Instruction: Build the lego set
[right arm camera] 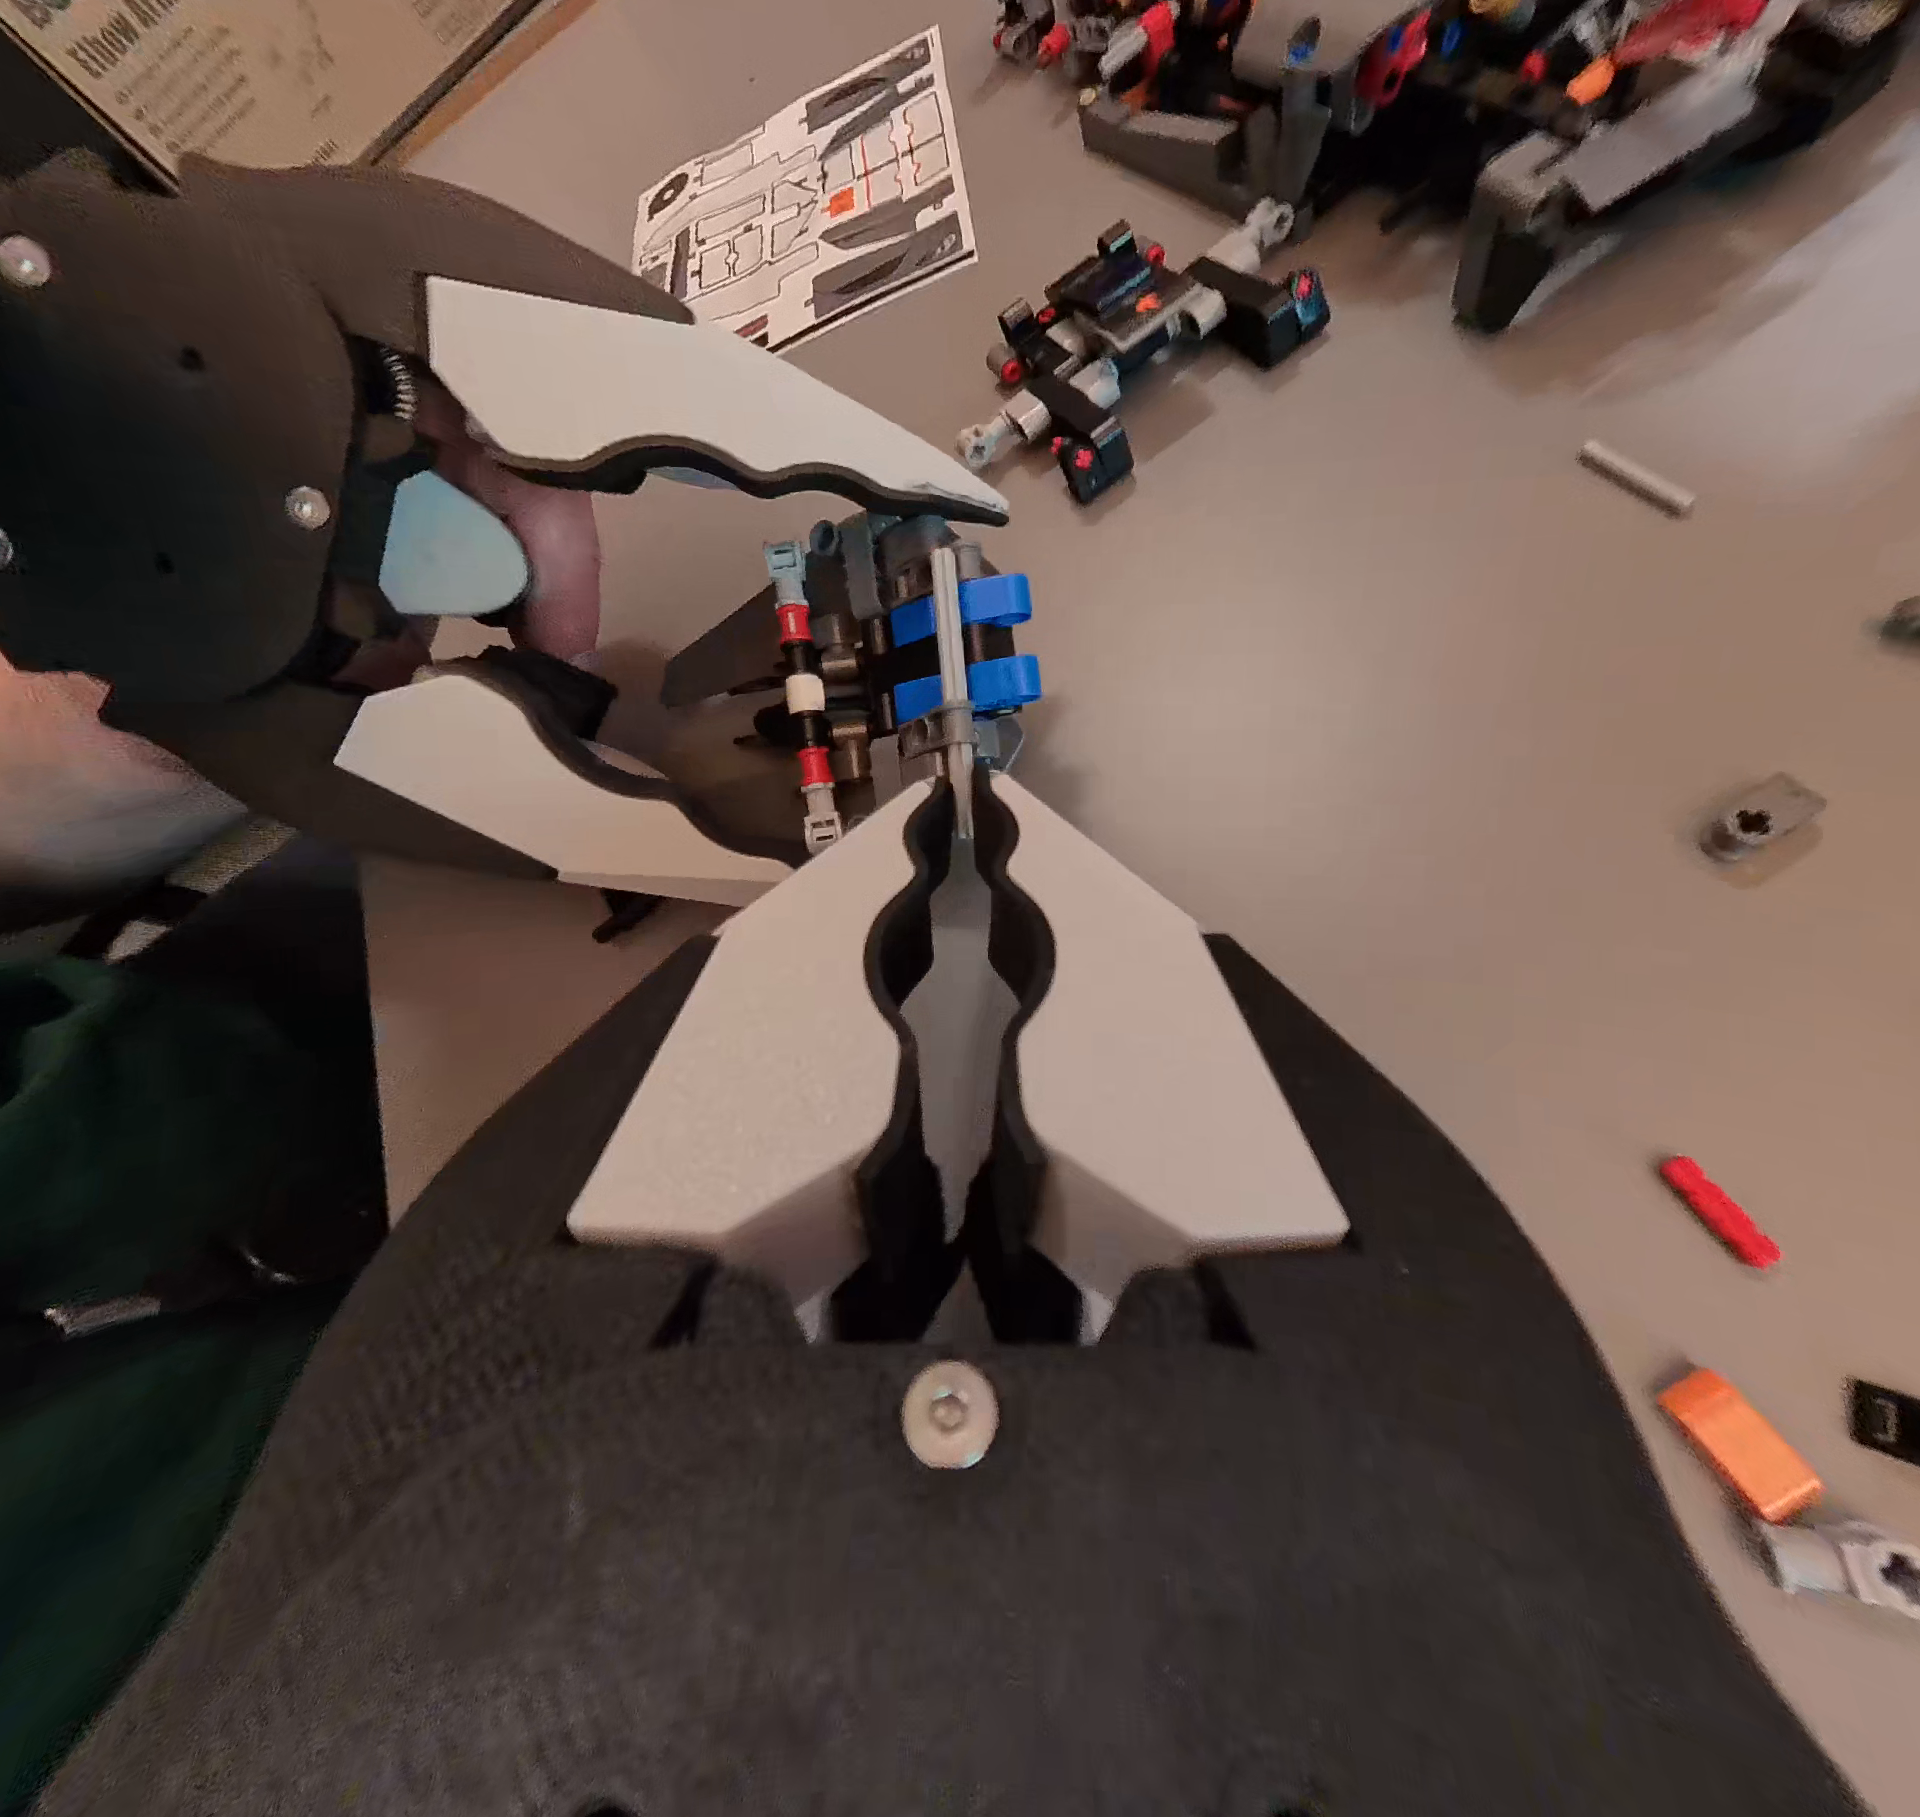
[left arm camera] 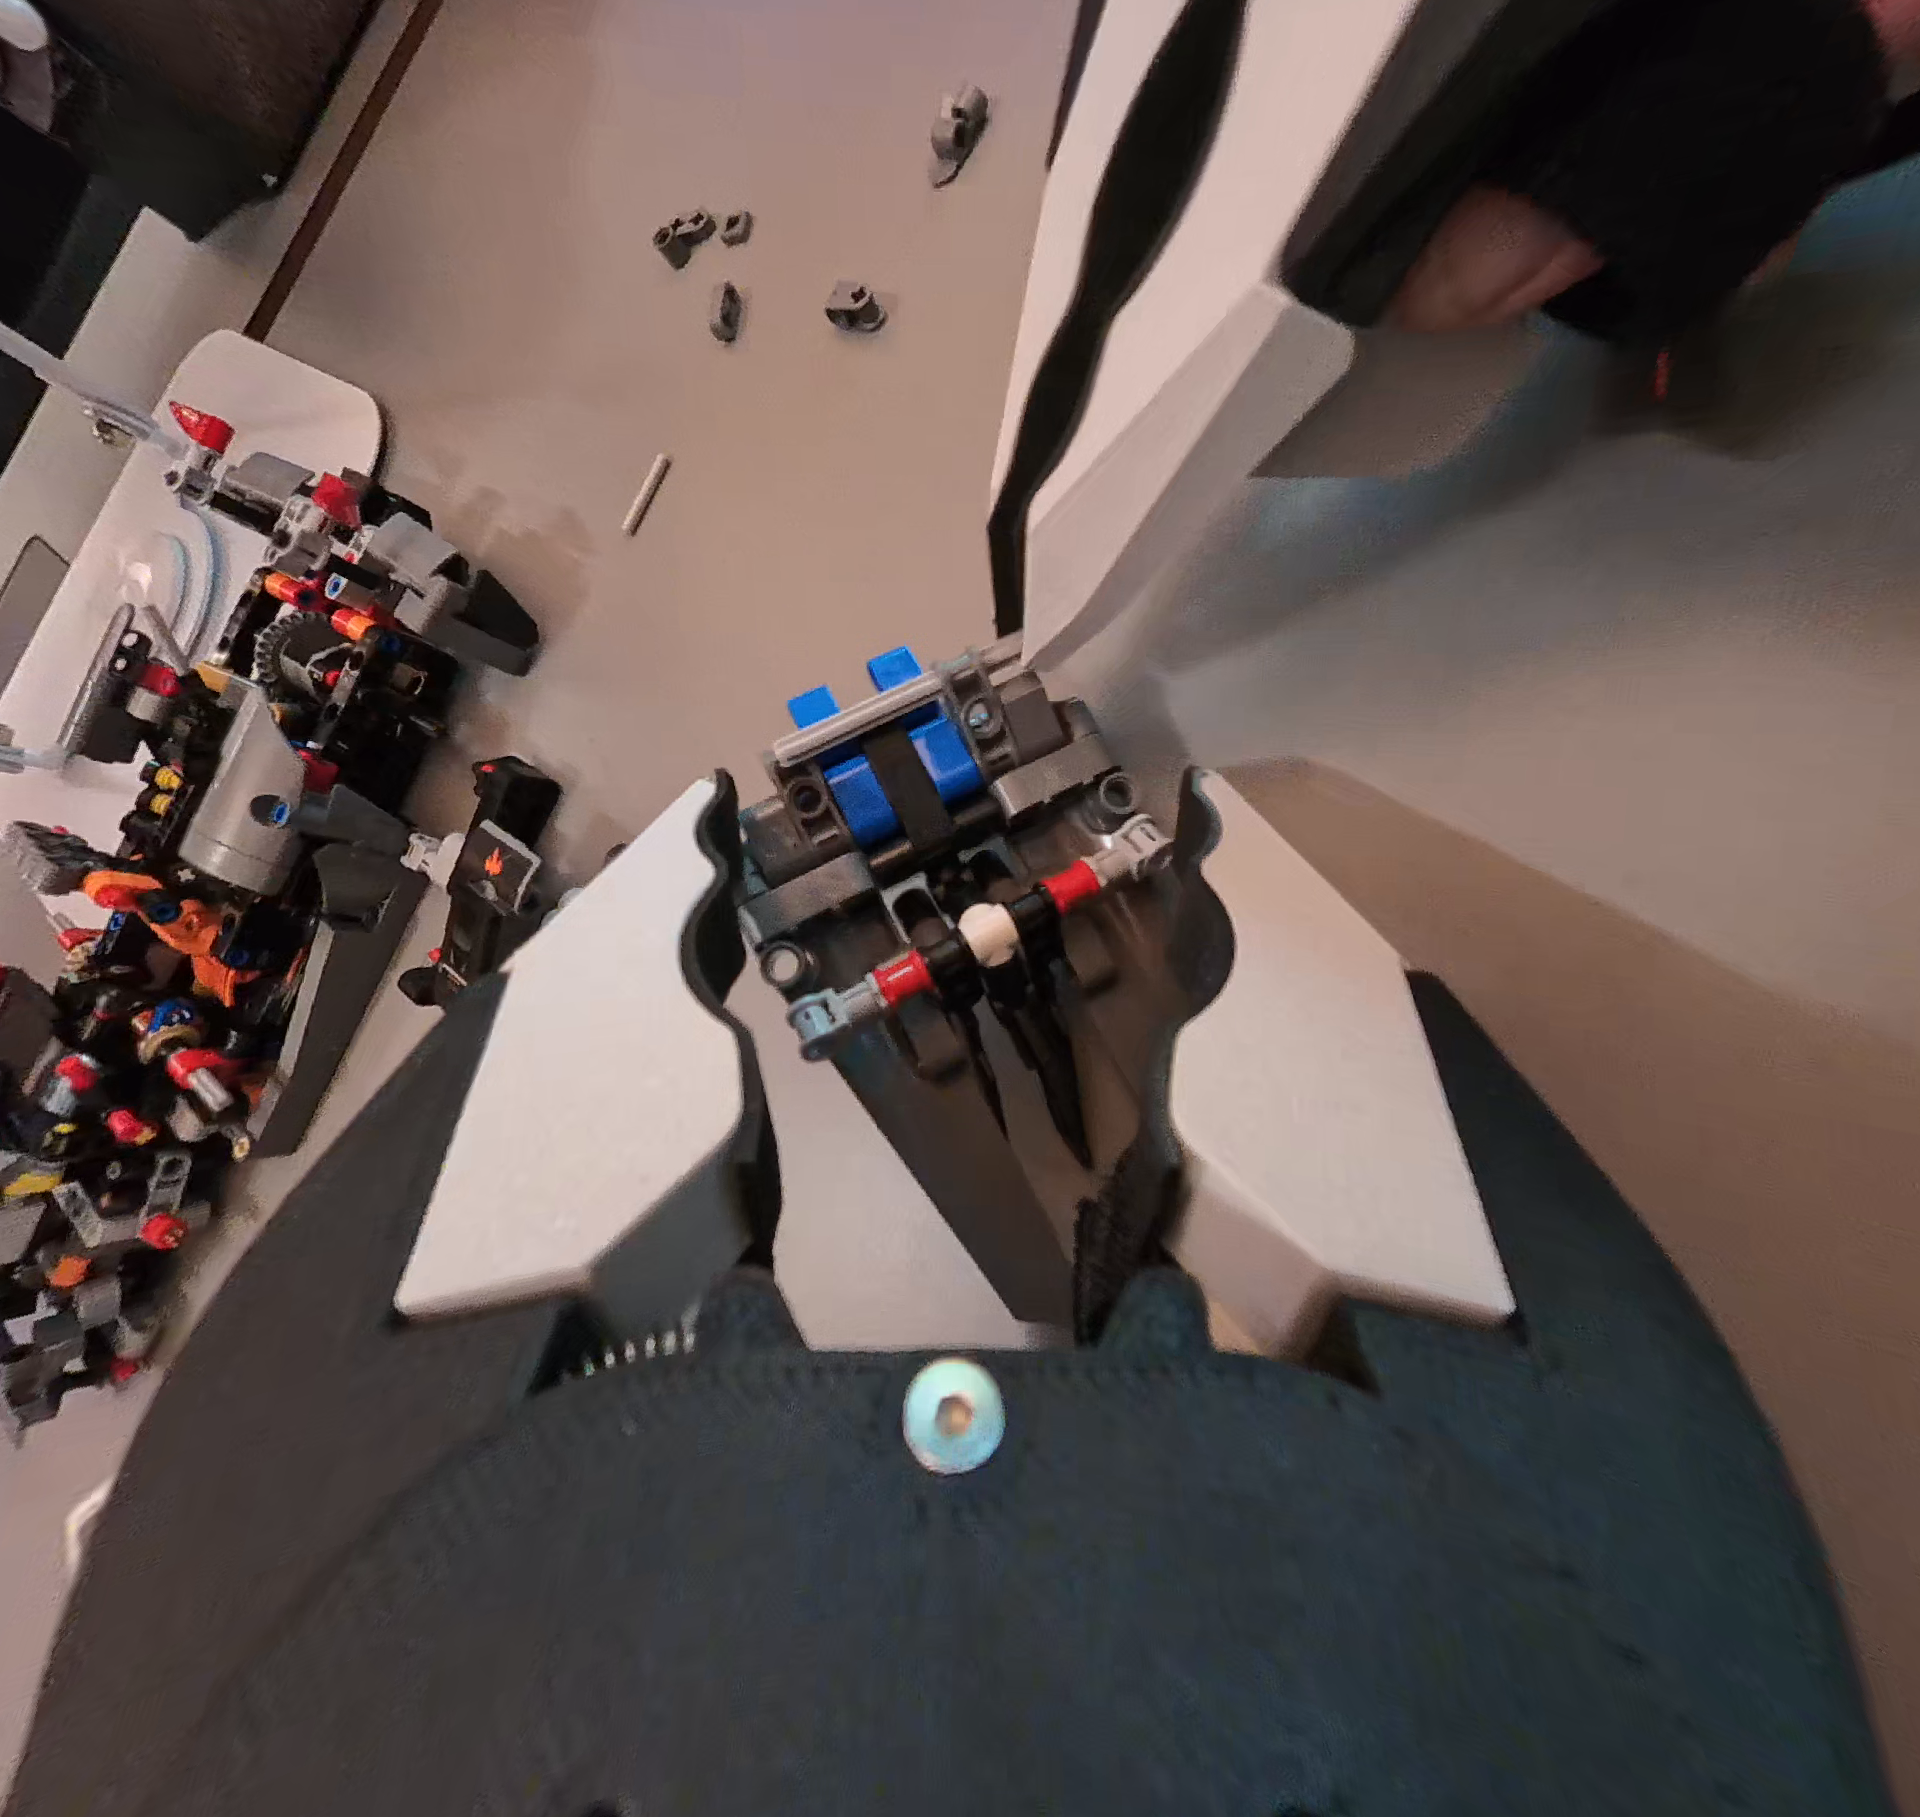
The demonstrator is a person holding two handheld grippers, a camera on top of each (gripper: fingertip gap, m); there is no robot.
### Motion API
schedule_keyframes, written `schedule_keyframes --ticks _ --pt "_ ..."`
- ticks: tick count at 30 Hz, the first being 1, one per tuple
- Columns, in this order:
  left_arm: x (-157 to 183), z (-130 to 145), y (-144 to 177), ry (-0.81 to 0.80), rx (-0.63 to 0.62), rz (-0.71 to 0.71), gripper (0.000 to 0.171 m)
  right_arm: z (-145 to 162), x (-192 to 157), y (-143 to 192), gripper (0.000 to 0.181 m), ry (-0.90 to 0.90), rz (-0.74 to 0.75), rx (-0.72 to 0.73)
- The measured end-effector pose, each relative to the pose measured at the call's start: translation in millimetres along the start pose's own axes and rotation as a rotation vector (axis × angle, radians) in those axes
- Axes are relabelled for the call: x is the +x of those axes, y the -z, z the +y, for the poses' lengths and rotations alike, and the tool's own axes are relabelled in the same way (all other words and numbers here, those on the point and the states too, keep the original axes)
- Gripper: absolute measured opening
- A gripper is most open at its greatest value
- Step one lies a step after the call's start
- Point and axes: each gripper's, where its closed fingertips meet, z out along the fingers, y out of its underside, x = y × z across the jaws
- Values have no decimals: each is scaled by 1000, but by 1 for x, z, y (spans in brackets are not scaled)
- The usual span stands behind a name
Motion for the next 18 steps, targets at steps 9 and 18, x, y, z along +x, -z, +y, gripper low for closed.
schedule_keyframes --ticks 9,18 --pt "-1 -1 -1 59 38 59 82 -6 -6 2 1 165 105 47" --pt "-6 -3 -3 89 58 57 86 -1 6 0 2 130 116 43"
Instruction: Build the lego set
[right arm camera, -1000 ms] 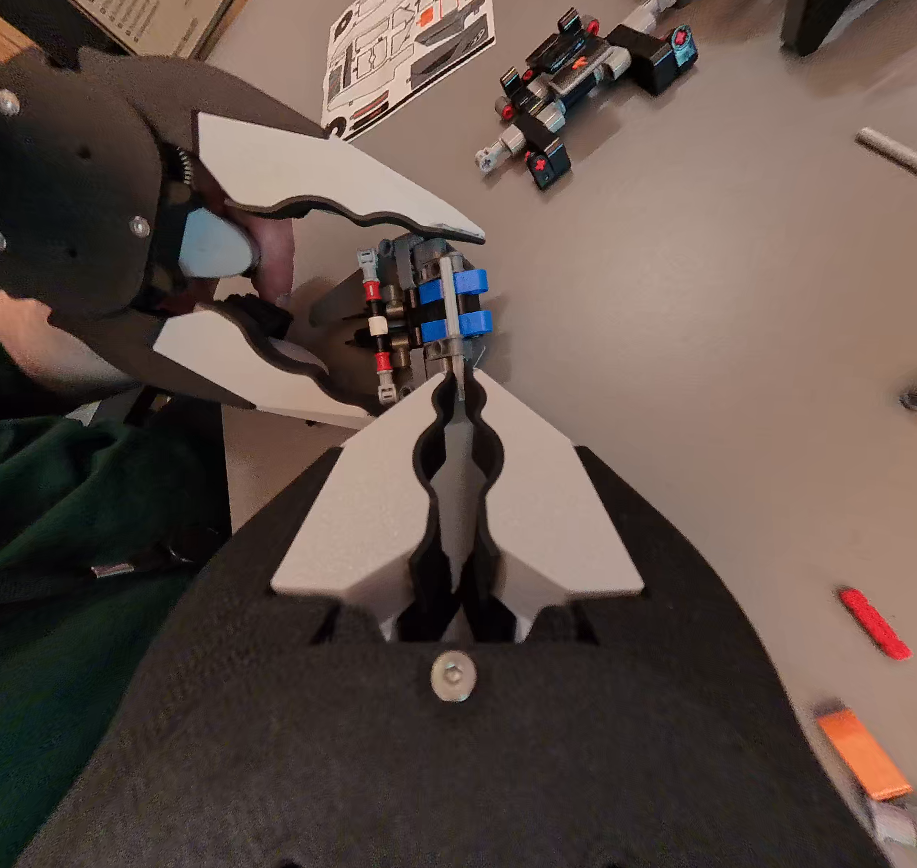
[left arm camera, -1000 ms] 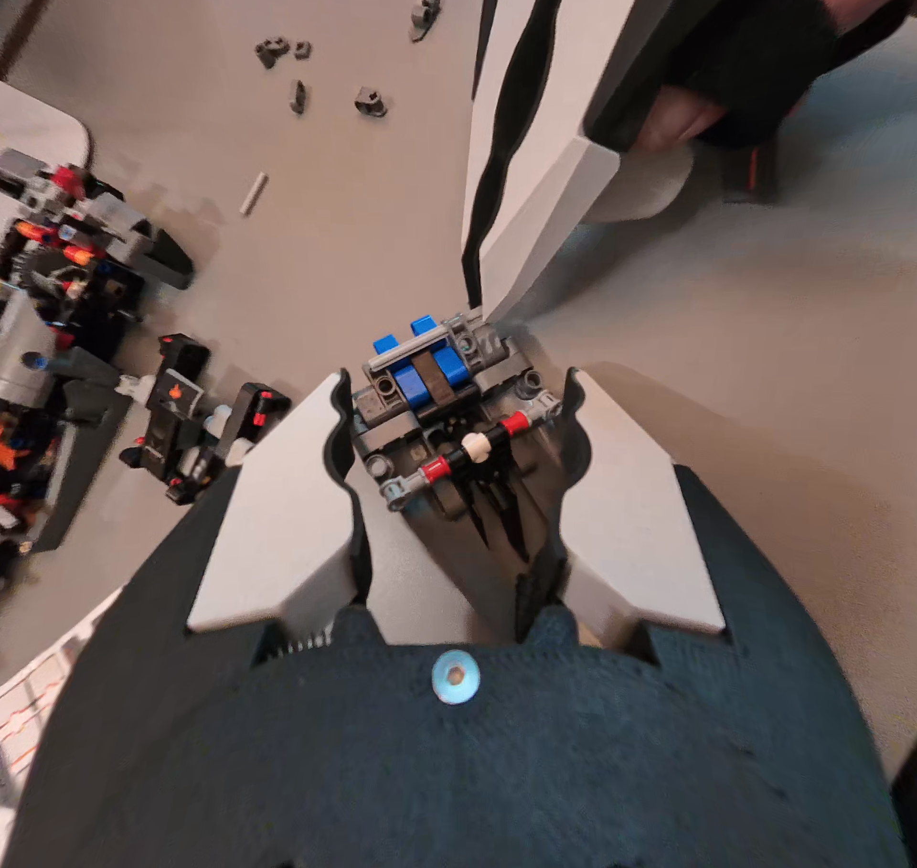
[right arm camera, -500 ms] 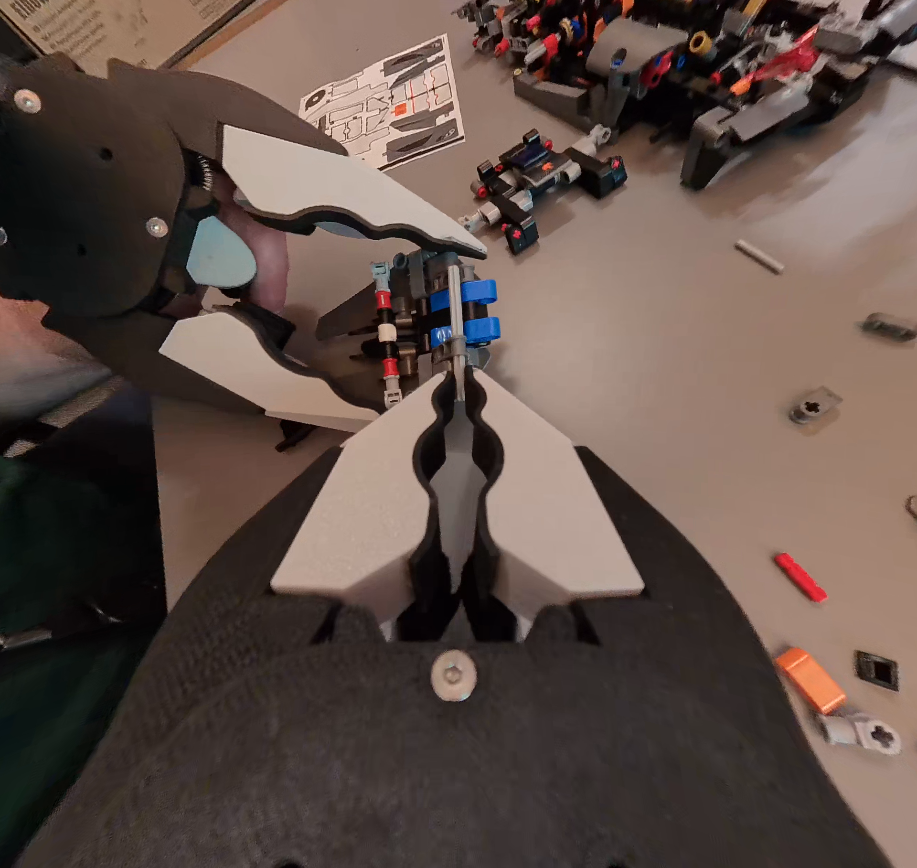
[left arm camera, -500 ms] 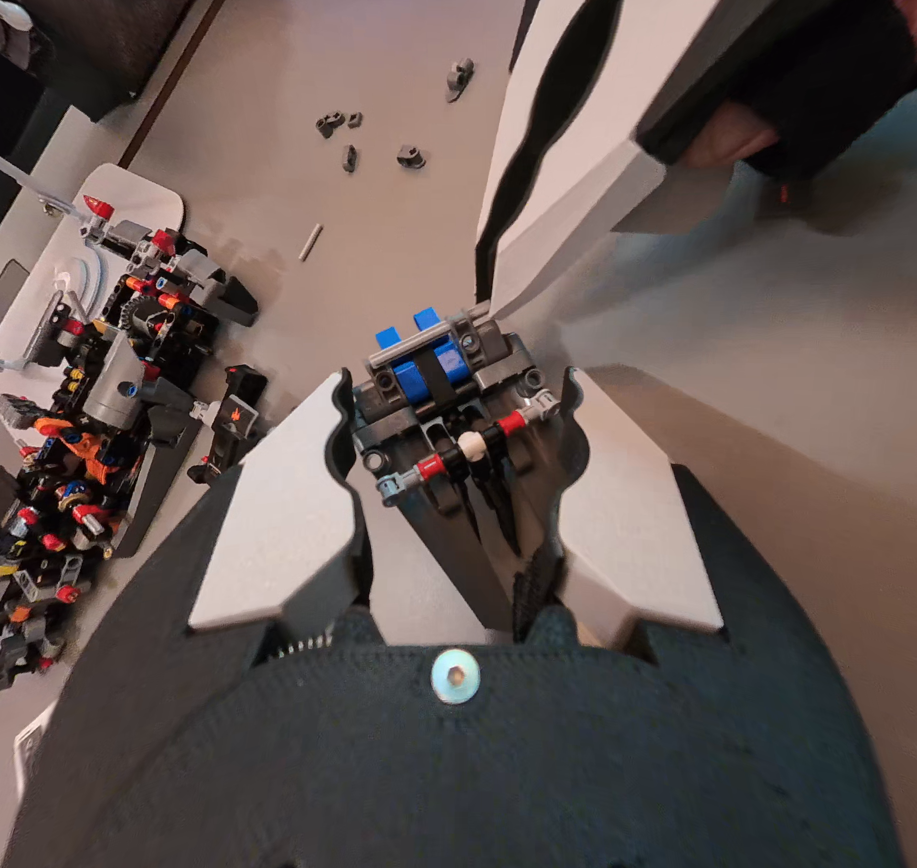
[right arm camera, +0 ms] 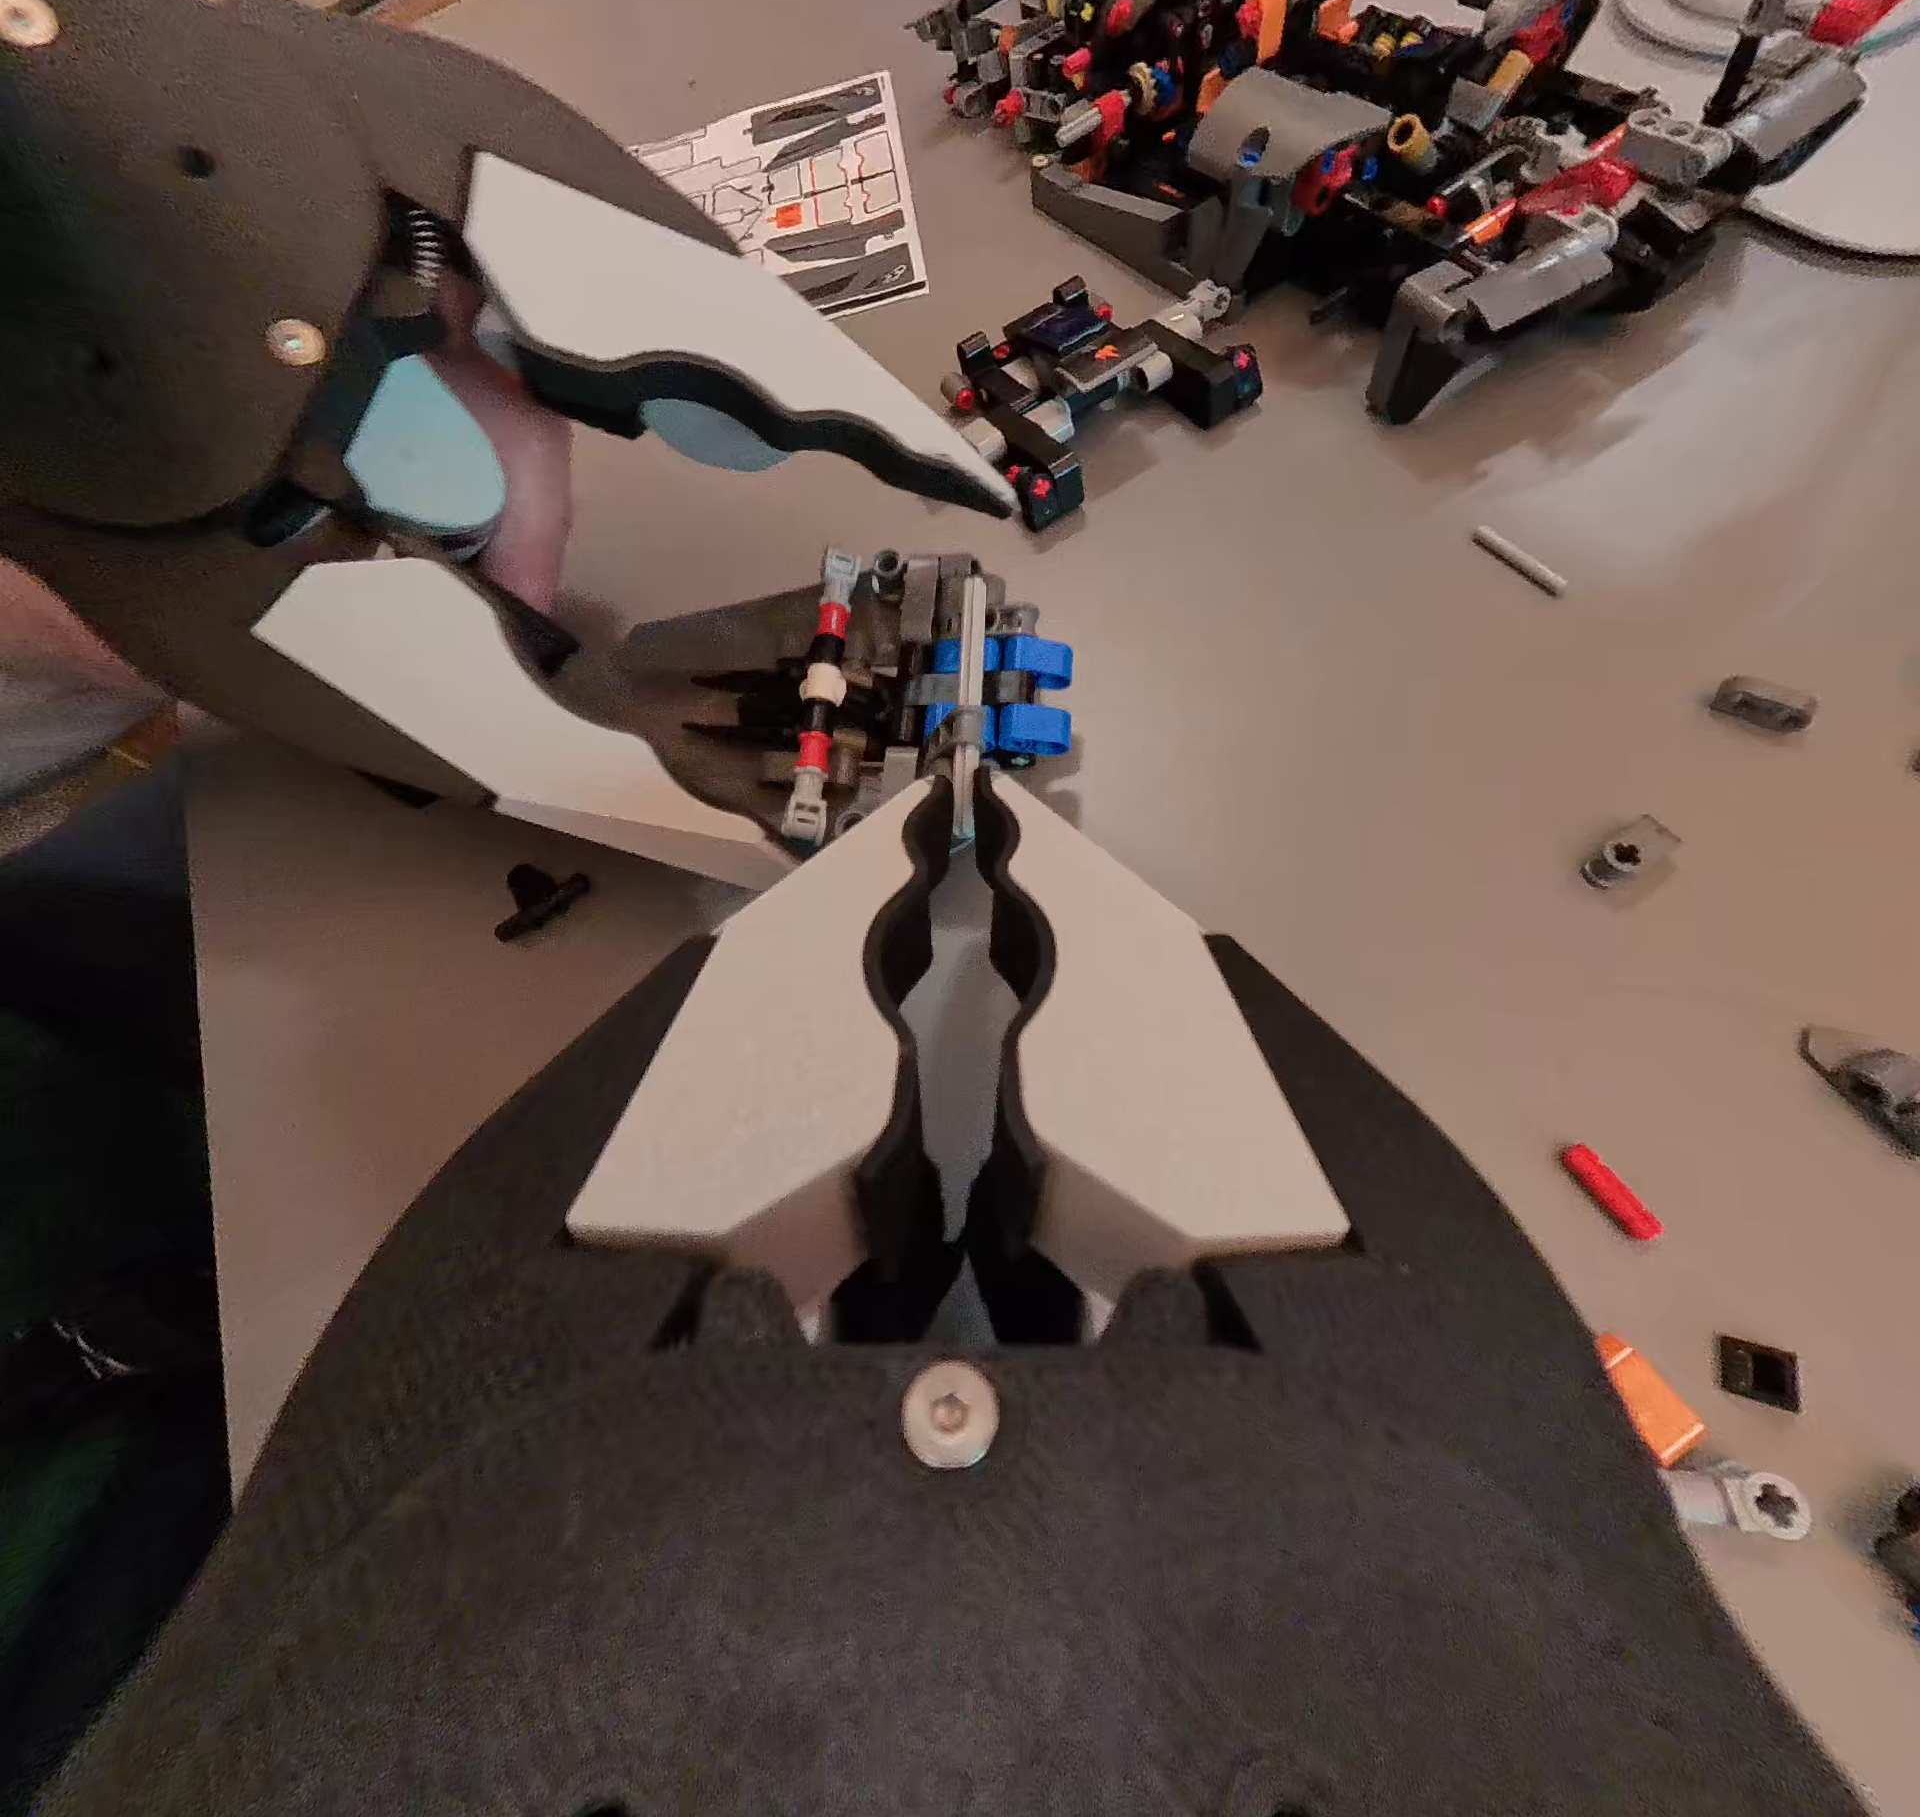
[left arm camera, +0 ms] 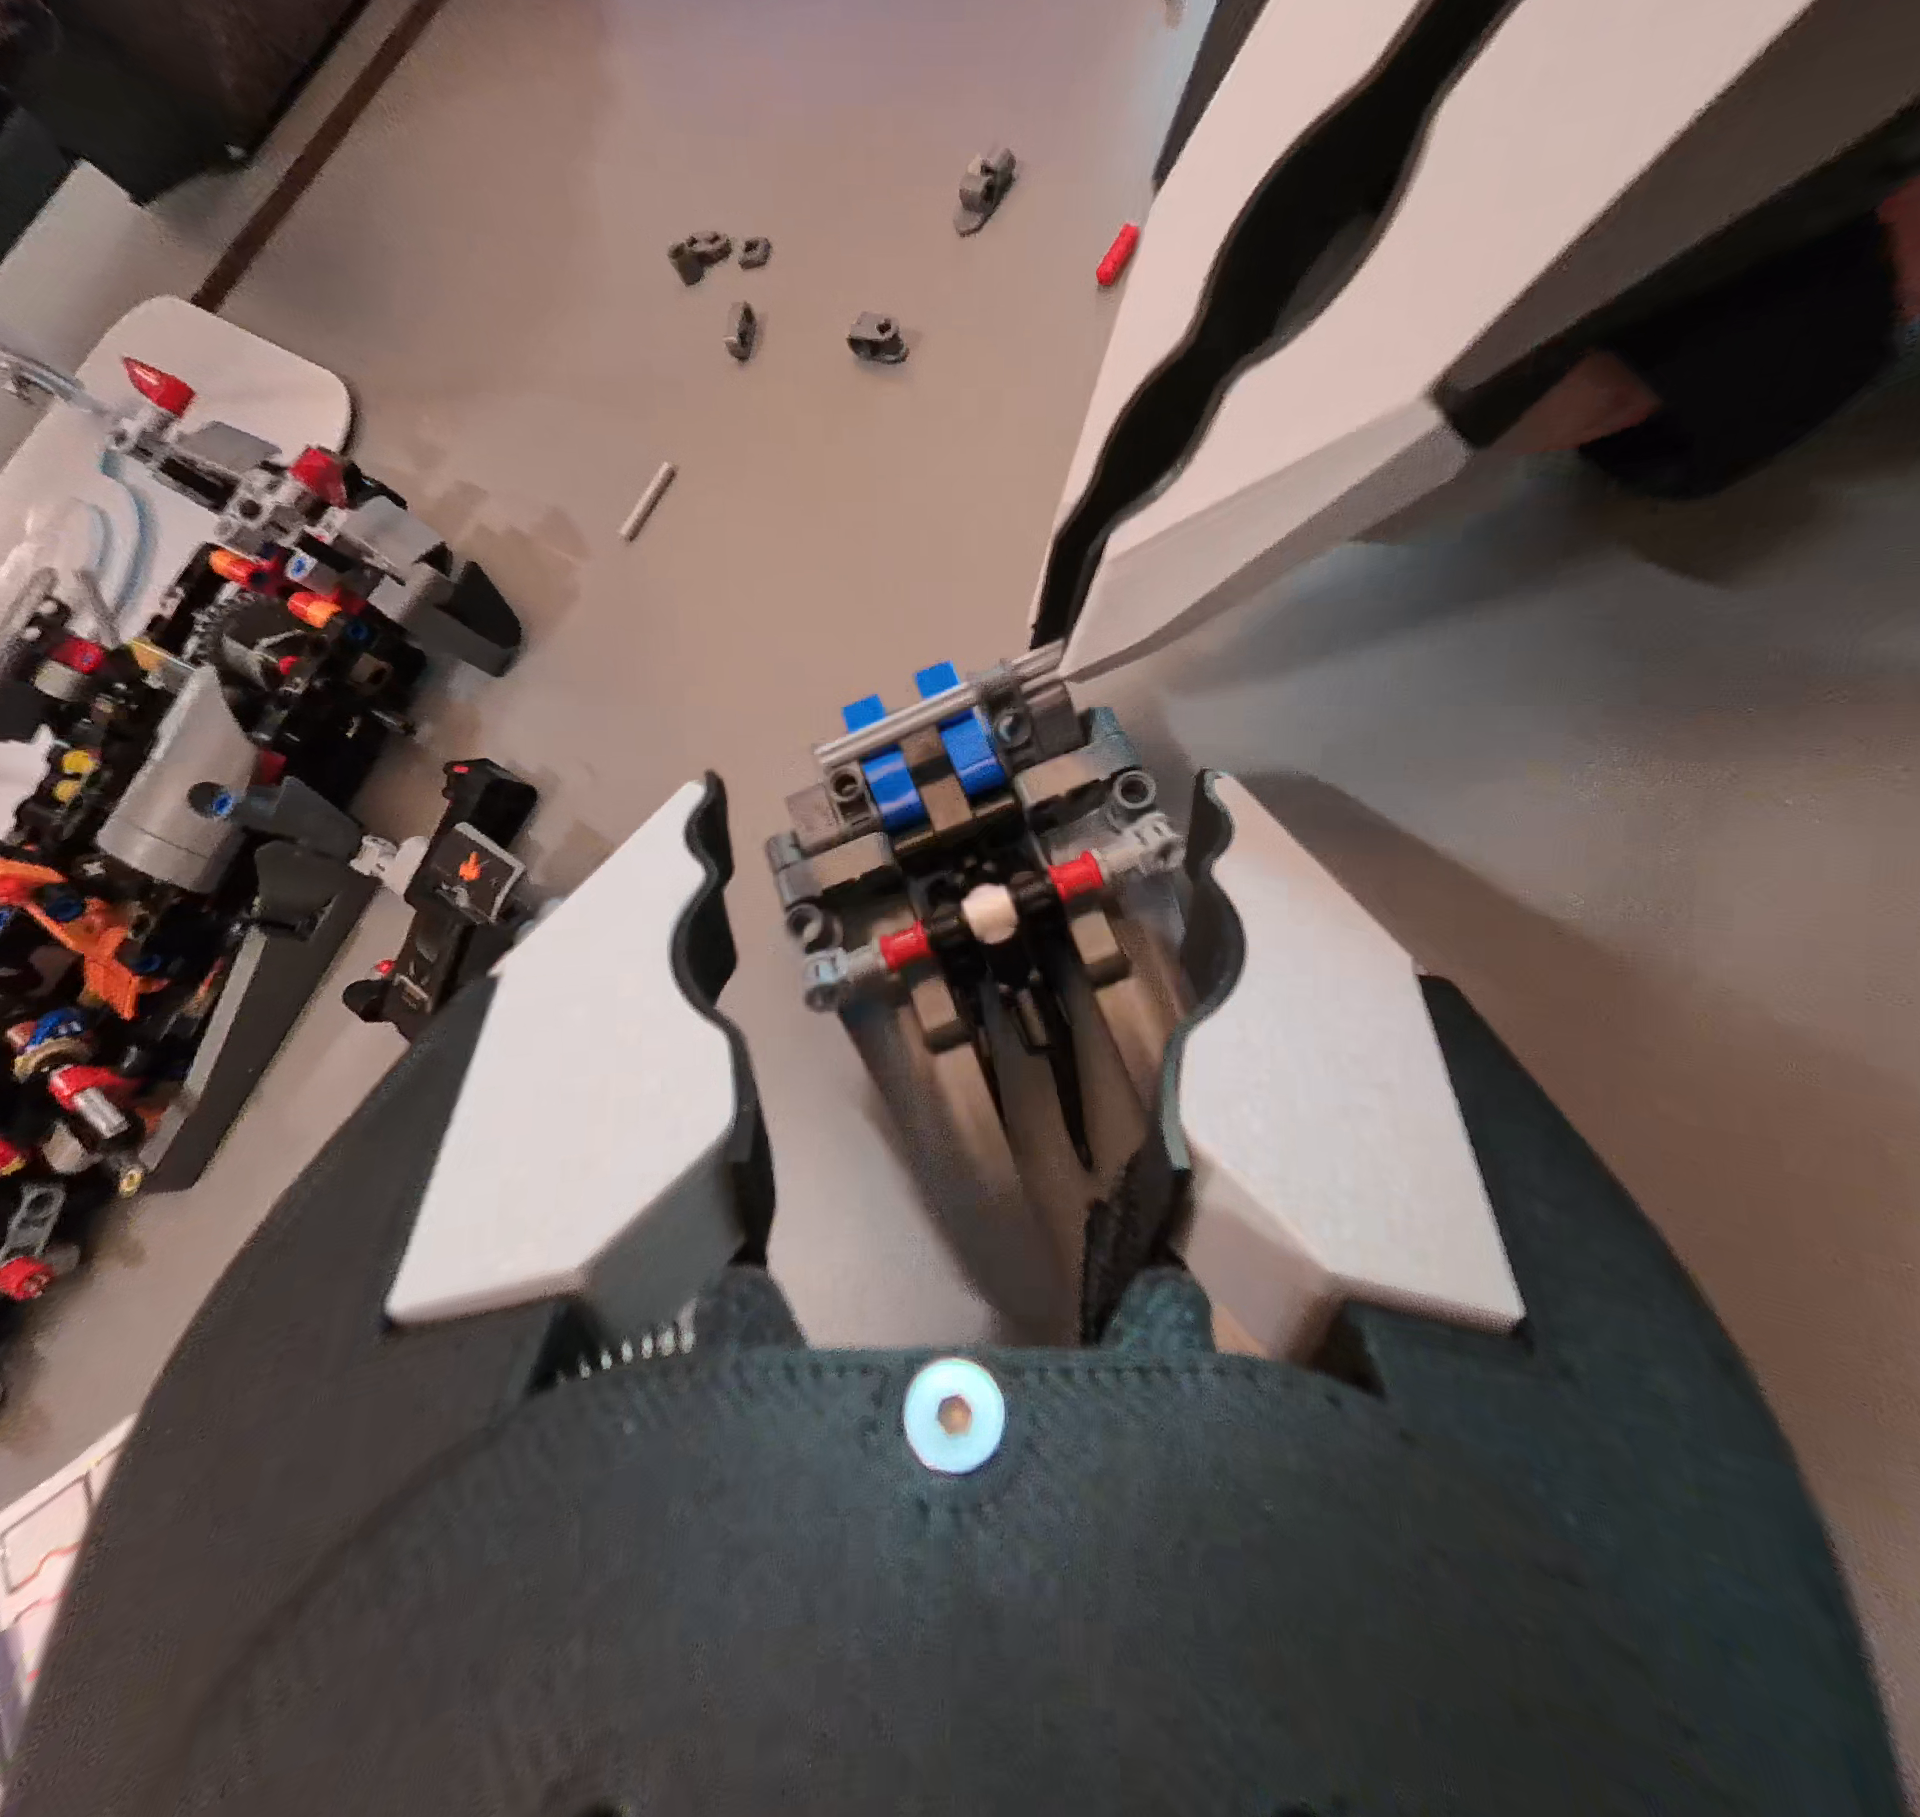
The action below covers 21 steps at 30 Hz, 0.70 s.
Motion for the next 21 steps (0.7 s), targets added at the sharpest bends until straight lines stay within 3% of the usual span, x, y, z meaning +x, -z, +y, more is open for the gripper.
schedule_keyframes --ticks 3,10,21 --pt "2 -8 8 28 32 -11 81 -1 4 0 1 -21 2 2" --pt "8 -5 -1 106 -22 1 62 2 -4 -3 1 45 37 -15" --pt "4 -2 -6 133 -58 -89 60 2 -3 -1 1 39 31 -7"
